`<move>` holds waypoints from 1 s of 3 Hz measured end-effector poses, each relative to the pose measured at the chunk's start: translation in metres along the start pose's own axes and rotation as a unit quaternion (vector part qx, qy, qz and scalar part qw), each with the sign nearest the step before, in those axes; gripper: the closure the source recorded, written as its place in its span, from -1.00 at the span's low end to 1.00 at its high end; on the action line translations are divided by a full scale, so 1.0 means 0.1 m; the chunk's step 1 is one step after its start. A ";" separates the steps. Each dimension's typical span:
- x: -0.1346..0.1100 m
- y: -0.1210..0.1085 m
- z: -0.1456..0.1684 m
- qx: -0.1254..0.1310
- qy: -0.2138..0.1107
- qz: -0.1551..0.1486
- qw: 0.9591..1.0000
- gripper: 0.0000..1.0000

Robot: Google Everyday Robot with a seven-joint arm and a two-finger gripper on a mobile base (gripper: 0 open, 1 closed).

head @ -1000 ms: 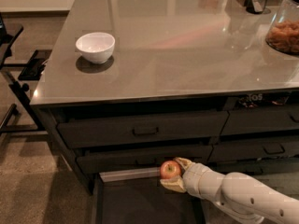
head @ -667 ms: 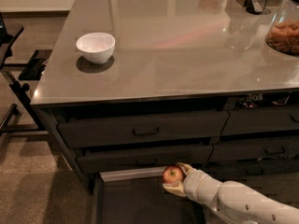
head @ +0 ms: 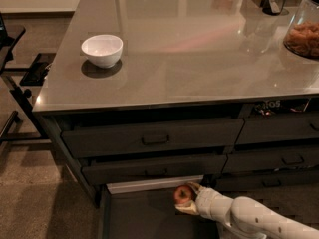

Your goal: Place apple into bottom drawer

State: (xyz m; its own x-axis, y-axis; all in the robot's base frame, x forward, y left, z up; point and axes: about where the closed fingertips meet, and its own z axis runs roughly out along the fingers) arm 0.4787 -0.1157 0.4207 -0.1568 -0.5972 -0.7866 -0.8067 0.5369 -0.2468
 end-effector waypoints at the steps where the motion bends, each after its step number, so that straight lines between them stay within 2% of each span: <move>1: 0.22 0.13 0.32 -0.061 -0.011 -0.023 0.998 1.00; 2: 0.48 0.29 0.61 -0.103 0.007 -0.035 0.994 1.00; 3: 0.48 0.29 0.61 -0.103 0.007 -0.035 0.994 1.00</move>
Offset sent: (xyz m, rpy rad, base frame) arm 0.0075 0.0264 -0.1240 -0.0620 0.1407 0.2536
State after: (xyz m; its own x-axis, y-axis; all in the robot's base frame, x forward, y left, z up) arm 0.4827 -0.0920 0.3412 -0.1021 -0.6380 -0.7632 -0.9151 0.3612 -0.1795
